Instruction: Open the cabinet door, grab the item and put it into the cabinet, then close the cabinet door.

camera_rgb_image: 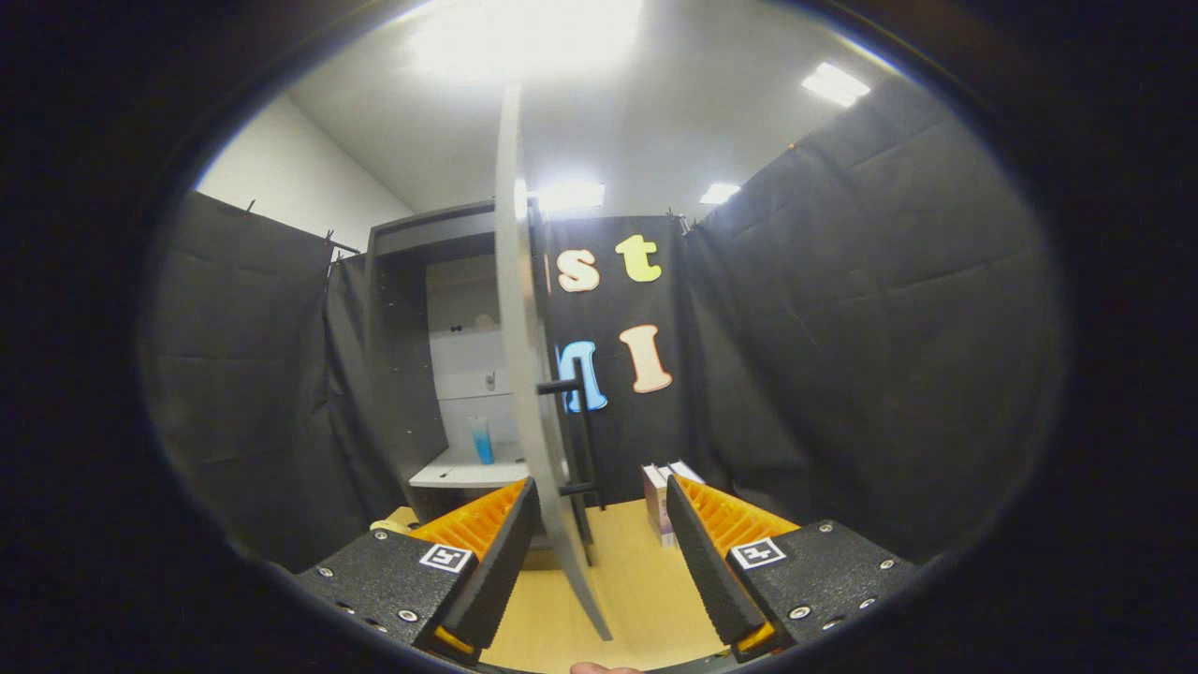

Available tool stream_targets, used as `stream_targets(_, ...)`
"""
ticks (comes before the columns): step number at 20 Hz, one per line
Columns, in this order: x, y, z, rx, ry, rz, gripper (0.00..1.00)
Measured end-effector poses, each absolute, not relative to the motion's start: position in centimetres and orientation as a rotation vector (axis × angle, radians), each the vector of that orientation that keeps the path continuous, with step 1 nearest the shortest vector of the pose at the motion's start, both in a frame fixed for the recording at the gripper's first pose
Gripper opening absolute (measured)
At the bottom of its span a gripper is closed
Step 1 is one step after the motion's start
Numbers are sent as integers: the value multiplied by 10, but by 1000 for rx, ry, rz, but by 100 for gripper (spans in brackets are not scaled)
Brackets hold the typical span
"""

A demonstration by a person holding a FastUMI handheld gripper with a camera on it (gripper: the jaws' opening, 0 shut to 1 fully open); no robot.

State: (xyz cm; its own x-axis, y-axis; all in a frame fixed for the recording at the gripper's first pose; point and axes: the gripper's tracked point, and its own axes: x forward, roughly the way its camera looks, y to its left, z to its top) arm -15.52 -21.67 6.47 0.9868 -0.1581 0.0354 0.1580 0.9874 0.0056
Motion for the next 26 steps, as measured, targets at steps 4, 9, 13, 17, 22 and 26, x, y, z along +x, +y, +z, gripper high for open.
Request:
stream_targets(4,-125,-243,72,45,-15,-142,85)
stream_targets(9,-90,-248,59,85,46,-85,85)
stream_targets(13,-83,-247,58,63,50,-49,85)
stream_targets(17,-83,-240,61,-23,34,-9,85)
stream_targets(22,-84,-204,56,23,60,72,84)
stream_targets(26,-81,-172,54,15,62,111,84)
